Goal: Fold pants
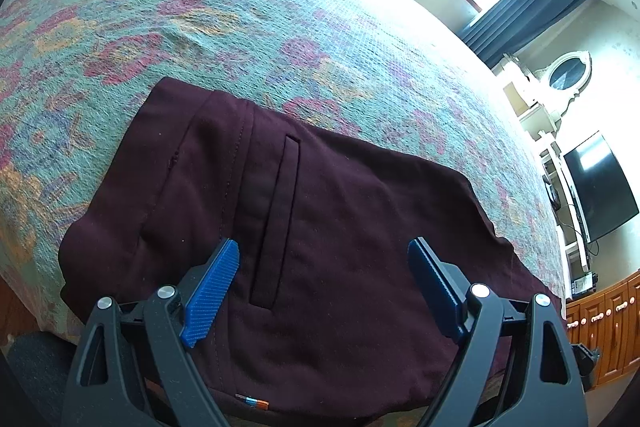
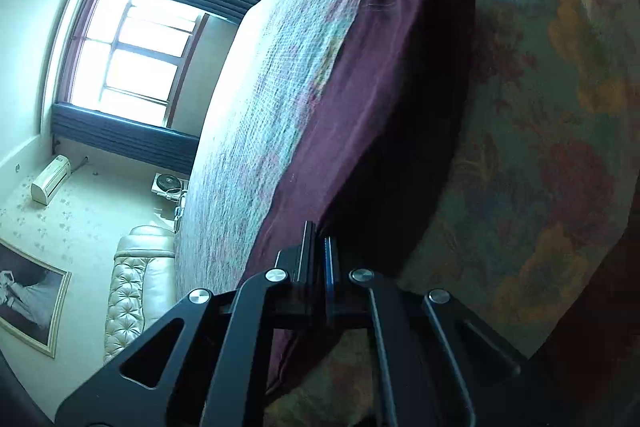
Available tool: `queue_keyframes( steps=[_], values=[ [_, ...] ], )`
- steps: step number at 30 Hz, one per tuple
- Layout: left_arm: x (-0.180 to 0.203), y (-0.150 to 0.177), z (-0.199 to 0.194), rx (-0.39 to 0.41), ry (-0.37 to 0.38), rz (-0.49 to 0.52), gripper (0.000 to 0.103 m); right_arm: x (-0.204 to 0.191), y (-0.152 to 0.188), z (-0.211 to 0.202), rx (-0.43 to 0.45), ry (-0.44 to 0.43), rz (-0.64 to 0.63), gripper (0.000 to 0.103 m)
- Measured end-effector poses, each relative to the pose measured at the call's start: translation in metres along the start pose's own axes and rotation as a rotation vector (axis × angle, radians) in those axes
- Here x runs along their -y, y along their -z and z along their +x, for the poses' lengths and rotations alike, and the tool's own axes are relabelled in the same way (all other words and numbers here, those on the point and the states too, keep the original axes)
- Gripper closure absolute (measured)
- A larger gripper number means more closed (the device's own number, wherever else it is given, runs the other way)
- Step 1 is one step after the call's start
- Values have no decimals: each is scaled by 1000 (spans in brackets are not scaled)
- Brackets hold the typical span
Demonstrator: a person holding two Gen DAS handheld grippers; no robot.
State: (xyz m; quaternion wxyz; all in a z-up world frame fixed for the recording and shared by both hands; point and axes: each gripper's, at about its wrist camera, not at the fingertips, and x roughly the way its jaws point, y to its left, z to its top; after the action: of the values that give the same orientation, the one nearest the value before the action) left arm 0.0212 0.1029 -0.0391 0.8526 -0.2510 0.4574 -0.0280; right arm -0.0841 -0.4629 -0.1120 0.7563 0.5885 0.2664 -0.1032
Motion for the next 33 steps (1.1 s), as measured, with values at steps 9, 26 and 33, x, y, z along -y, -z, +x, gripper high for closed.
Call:
queue_keyframes(
  steps=[9,26,33],
  values=[
    [3,-1,2,-3,-16,16,18,16,-12,-23,5,-11,19,92],
    [3,-1,-17,-10,-29,118,18,29,-175,15,-218,143,-136,56],
    [-10,-11,-19,-16,-52,136,18,-2,-154,21,-300,238,-301,90]
  ],
)
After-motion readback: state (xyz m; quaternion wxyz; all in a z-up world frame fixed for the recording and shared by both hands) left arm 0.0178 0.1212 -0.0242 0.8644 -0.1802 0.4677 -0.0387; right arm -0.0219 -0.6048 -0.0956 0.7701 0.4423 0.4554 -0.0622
